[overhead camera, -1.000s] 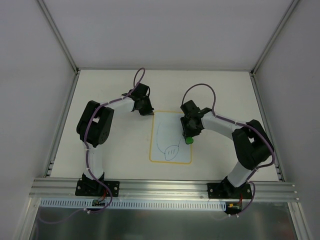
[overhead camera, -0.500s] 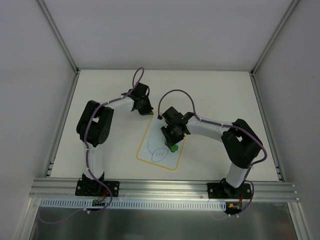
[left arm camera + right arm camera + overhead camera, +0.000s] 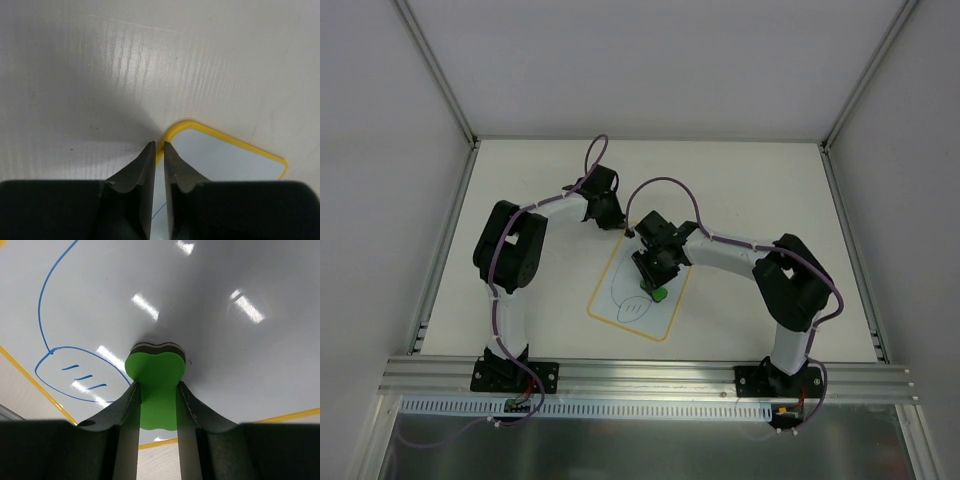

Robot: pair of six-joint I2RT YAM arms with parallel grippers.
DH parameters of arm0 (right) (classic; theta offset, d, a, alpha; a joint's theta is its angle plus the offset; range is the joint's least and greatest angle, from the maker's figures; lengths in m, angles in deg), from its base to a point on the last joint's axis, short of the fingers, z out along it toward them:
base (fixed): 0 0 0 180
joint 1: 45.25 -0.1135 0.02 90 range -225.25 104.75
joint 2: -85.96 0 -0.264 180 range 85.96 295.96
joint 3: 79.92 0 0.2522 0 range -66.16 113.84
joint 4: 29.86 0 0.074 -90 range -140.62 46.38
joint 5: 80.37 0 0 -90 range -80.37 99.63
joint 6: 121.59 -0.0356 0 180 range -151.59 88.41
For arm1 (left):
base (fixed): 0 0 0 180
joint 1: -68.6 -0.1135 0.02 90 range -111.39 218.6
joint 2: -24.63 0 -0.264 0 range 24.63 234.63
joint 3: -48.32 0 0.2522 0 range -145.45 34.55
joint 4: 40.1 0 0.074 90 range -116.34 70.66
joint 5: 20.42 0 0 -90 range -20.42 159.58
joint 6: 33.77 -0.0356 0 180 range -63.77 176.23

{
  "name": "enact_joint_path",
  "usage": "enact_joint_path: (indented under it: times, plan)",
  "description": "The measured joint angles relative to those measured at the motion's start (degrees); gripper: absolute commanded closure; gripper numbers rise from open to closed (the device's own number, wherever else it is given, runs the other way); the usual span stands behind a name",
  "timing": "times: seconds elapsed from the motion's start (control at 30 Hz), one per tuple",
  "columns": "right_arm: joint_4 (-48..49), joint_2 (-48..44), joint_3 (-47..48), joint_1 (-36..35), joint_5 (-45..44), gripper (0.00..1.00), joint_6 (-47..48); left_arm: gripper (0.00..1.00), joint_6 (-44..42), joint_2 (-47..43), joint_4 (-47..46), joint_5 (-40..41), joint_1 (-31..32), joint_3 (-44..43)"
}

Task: Erase the whiteboard

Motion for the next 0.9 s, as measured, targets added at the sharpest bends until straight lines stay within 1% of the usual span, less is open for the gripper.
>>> enact_joint_path:
  times: [0.03,0.1,0.13,0.2,0.23,0.27,0.37,0.4,0.5,0.63,0.67,0.8,0.9]
  plan:
    - [0.0,-0.1,0.0,0.0,-0.2,0.68,-0.1,0.76,-0.2,0.0,0.2,0.0,-0.1,0.0]
    - [0.2,-0.3,-0.1,0.0,-0.8,0.61,-0.2,0.68,-0.8,-0.1,0.3,0.1,-0.3,0.0]
    - [0.3,-0.4,-0.2,0.0,-1.2,0.55,-0.3,0.61,-1.2,-0.2,0.3,0.2,-0.4,0.0]
    - [0.3,-0.7,-0.2,0.0,-2.3,0.50,-0.6,0.53,-1.8,-0.6,0.4,0.5,-0.8,-0.2]
    - [0.3,-1.0,-0.2,0.0,-2.7,0.42,-0.8,0.49,-2.2,-0.9,0.5,1.1,-0.8,-0.2]
    - [0.3,-1.3,-0.2,0.2,-3.1,0.39,-1.1,0.40,-2.6,-1.3,0.7,1.5,-1.1,-0.2]
    - [0.3,-2.7,-0.2,0.9,-3.5,0.28,-1.7,0.25,-4.3,-3.1,1.3,2.6,-1.6,-0.2]
    - [0.3,-3.3,-0.2,1.4,-3.5,0.28,-2.0,0.17,-4.8,-4.1,1.5,2.9,-1.6,-0.2]
    - [0.3,-5.1,-0.2,3.7,-3.5,0.29,-2.7,0.09,-6.7,-7.3,1.7,3.2,-1.7,-0.2]
    - [0.5,-7.0,-1.3,9.2,-3.9,0.33,-5.6,0.07,-8.1,-12.2,2.0,3.2,-1.9,0.0]
    - [0.5,-7.1,-1.6,11.2,-4.1,0.36,-6.3,0.06,-8.5,-13.5,1.9,3.2,-1.8,0.5]
    - [0.5,-6.8,-1.9,19.5,-5.4,0.42,-8.9,0.05,-9.9,-18.1,2.2,2.8,-1.3,2.9]
    - [0.3,-5.1,-1.0,23.1,-6.1,0.47,-9.8,0.04,-11.5,-20.3,2.9,1.7,0.5,4.5]
